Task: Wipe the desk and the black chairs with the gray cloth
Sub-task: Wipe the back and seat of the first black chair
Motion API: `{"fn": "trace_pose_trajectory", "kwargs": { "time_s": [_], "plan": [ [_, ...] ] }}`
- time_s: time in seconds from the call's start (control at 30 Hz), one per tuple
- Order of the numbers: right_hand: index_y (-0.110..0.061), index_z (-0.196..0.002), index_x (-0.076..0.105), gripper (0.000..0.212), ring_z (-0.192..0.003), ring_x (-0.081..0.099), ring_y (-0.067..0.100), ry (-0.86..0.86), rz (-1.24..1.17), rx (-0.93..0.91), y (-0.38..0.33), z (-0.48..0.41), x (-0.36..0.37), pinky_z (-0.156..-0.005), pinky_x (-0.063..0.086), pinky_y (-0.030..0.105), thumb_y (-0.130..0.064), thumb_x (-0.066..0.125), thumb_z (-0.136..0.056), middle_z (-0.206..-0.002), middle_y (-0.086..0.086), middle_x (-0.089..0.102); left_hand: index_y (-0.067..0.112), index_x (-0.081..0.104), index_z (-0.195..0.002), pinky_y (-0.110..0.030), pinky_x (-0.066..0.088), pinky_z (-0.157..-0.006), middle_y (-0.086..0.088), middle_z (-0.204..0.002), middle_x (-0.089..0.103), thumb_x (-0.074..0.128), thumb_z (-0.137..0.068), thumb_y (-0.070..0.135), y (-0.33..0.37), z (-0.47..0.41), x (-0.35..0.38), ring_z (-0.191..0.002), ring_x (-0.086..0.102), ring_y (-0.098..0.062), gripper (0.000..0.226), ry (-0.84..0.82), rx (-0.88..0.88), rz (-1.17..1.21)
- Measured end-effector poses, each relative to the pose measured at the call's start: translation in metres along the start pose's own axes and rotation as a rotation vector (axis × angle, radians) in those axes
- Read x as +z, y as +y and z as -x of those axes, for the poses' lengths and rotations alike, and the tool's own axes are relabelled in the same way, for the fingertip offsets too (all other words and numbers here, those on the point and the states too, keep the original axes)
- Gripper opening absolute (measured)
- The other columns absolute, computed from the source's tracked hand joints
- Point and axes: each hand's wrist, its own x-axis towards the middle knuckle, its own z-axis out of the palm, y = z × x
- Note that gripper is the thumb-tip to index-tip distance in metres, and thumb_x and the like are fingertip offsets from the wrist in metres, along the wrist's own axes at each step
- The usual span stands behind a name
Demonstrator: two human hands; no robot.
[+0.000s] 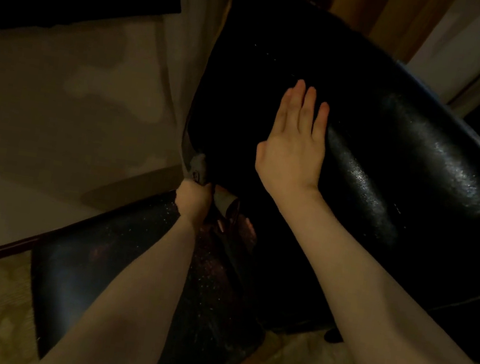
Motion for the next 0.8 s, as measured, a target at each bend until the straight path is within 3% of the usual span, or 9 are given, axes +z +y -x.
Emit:
{"fn": "trace_pose_trajectory", "kwargs": {
  "time_s": [0.1, 0.2, 0.27, 0.37, 0.53, 0.63, 0.73, 0.8],
  "plan": [
    [0.003, -0.146, 0.019, 0.076, -0.141, 0.024, 0.032, -0.015, 0.011, -0.009, 0.002, 0.001, -0.002, -0.114, 0.02, 0.044, -0.046, 0.037, -0.091, -0.152, 0.021, 0.022, 0.002, 0.053, -0.11, -0.028, 0.042, -0.071, -0.003, -0.081, 0.049, 0.049, -0.096, 0.024, -0.042, 0.008, 0.006, -0.066, 0.047, -0.016, 0.027, -0.158, -0.192, -0.142],
    [0.006, -0.146, 0.009, 0.076, -0.142, 0.016, 0.035, -0.063, -0.023, -0.058, 0.002, -0.002, -0.006, -0.115, 0.015, 0.046, -0.043, 0.034, -0.094, -0.154, 0.025, 0.011, 0.001, 0.056, -0.107, -0.033, 0.051, -0.078, -0.002, -0.079, 0.05, 0.052, -0.093, 0.025, -0.065, 0.024, 0.008, -0.074, 0.055, -0.018, 0.028, -0.178, -0.232, -0.077],
    [0.007, -0.146, 0.003, 0.076, -0.143, 0.01, 0.036, -0.091, -0.05, -0.073, 0.003, -0.003, -0.01, -0.115, 0.012, 0.047, -0.041, 0.033, -0.096, -0.154, 0.026, 0.005, 0.005, 0.057, -0.101, -0.031, 0.045, -0.074, -0.002, -0.081, 0.052, 0.055, -0.092, 0.024, -0.056, 0.031, 0.0, -0.074, 0.055, -0.018, 0.021, -0.121, -0.166, -0.007],
    [0.008, -0.146, 0.0, 0.075, -0.143, 0.008, 0.037, -0.113, -0.079, -0.073, 0.005, -0.002, -0.014, -0.115, 0.01, 0.048, -0.039, 0.033, -0.096, -0.154, 0.027, 0.002, 0.005, 0.062, -0.105, -0.029, 0.042, -0.074, -0.005, -0.086, 0.056, 0.058, -0.09, 0.022, -0.025, 0.039, -0.022, -0.093, 0.059, -0.029, 0.023, -0.04, -0.017, 0.129],
    [0.008, -0.146, 0.0, 0.075, -0.143, 0.007, 0.037, -0.143, -0.103, -0.076, 0.006, -0.001, -0.019, -0.115, 0.01, 0.048, -0.038, 0.034, -0.097, -0.154, 0.027, 0.003, 0.021, 0.061, -0.088, -0.027, 0.049, -0.073, 0.006, -0.078, 0.06, 0.062, -0.087, 0.02, 0.027, 0.088, -0.041, -0.081, 0.059, -0.012, 0.001, -0.13, 0.173, 0.388],
    [0.007, -0.146, 0.0, 0.076, -0.143, 0.009, 0.037, -0.144, -0.092, -0.064, 0.004, -0.001, -0.021, -0.115, 0.011, 0.048, -0.039, 0.036, -0.096, -0.154, 0.026, 0.004, 0.02, 0.061, -0.085, -0.028, 0.05, -0.074, -0.002, -0.085, 0.064, 0.062, -0.087, 0.019, 0.03, 0.115, -0.021, -0.081, 0.06, -0.014, 0.002, -0.167, 0.25, 0.364],
    [0.007, -0.146, 0.001, 0.076, -0.143, 0.009, 0.037, -0.138, -0.095, -0.073, 0.006, 0.0, -0.02, -0.115, 0.011, 0.048, -0.039, 0.035, -0.097, -0.154, 0.027, 0.004, 0.015, 0.06, -0.087, -0.037, 0.051, -0.08, -0.013, -0.098, 0.062, 0.063, -0.086, 0.022, 0.017, 0.119, 0.004, -0.09, 0.06, -0.023, 0.007, -0.071, 0.264, 0.31],
    [0.007, -0.146, 0.0, 0.075, -0.143, 0.008, 0.037, -0.136, -0.123, -0.081, 0.009, 0.0, -0.018, -0.115, 0.009, 0.048, -0.038, 0.034, -0.097, -0.154, 0.027, 0.003, 0.008, 0.062, -0.096, -0.033, 0.049, -0.079, -0.014, -0.102, 0.06, 0.063, -0.086, 0.022, 0.011, 0.115, 0.013, -0.09, 0.058, -0.021, 0.017, -0.022, 0.247, 0.283]
  ]
}}
